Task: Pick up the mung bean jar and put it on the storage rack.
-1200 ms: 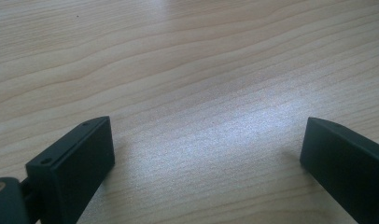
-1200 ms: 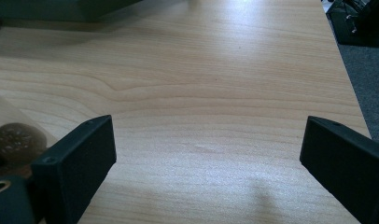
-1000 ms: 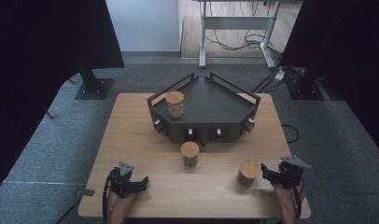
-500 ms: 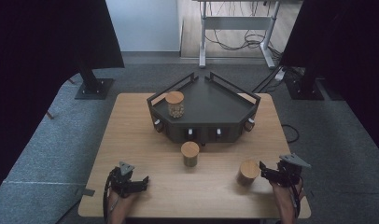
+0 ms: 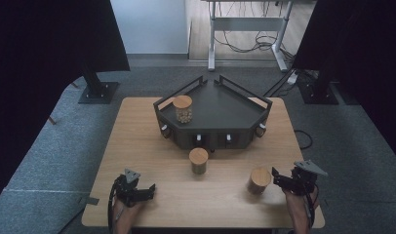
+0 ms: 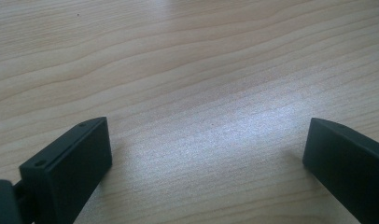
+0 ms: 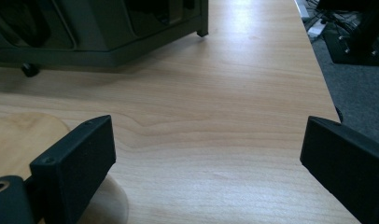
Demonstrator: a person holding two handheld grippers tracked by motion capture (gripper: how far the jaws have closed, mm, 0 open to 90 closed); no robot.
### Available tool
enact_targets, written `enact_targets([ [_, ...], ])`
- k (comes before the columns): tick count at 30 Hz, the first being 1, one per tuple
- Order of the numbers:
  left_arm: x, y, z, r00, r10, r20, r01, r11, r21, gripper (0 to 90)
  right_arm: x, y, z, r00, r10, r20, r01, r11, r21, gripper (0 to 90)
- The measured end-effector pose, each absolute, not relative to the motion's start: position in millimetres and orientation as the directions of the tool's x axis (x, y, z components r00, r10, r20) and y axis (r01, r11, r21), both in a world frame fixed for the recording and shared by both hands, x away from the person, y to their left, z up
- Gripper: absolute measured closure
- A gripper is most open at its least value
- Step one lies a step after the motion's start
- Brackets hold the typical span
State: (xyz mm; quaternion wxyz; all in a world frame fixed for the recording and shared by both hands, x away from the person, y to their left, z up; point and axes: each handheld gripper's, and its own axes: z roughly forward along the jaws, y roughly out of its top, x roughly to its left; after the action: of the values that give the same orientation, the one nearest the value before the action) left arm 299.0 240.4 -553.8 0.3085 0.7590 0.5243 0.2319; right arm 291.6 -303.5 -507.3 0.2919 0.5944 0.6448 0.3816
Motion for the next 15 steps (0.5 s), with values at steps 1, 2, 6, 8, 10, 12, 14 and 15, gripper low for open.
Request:
enact_targets([
  [1,299,240,-554,0.342,0.939,0.028,0.653,-0.259,0.712,0.9,292,-303,-507,-0.122,0.990,0.072,0.542,0.006,0.841,2.7],
  [2,299,240,-554,0.343,0.939,0.028,0.653,-0.259,0.712,0.9,292,-303,-506,-0.120,0.990,0.070,0.543,0.007,0.840,2.6],
  [6,299,241,-554,0.343,0.939,0.028,0.653,-0.260,0.711,1.0,290,-302,-501,-0.124,0.990,0.074,0.534,0.004,0.846,2.6],
  [8,299,241,-554,0.346,0.938,0.028,0.652,-0.262,0.711,1.0,289,-301,-497,-0.132,0.988,0.076,0.533,0.006,0.846,2.6],
  [10,299,241,-554,0.348,0.937,0.028,0.652,-0.263,0.711,1.0,288,-300,-494,-0.134,0.989,0.065,0.527,0.015,0.849,2.6],
  [12,299,241,-554,0.348,0.937,0.028,0.652,-0.264,0.711,1.0,287,-299,-490,-0.144,0.987,0.068,0.522,0.017,0.853,2.7],
  [14,299,242,-554,0.349,0.937,0.028,0.651,-0.264,0.712,1.0,286,-297,-488,-0.142,0.988,0.066,0.514,0.016,0.858,2.7],
  [15,298,242,-554,0.350,0.936,0.028,0.651,-0.264,0.712,1.0,286,-296,-487,-0.145,0.987,0.068,0.516,0.017,0.857,2.7],
])
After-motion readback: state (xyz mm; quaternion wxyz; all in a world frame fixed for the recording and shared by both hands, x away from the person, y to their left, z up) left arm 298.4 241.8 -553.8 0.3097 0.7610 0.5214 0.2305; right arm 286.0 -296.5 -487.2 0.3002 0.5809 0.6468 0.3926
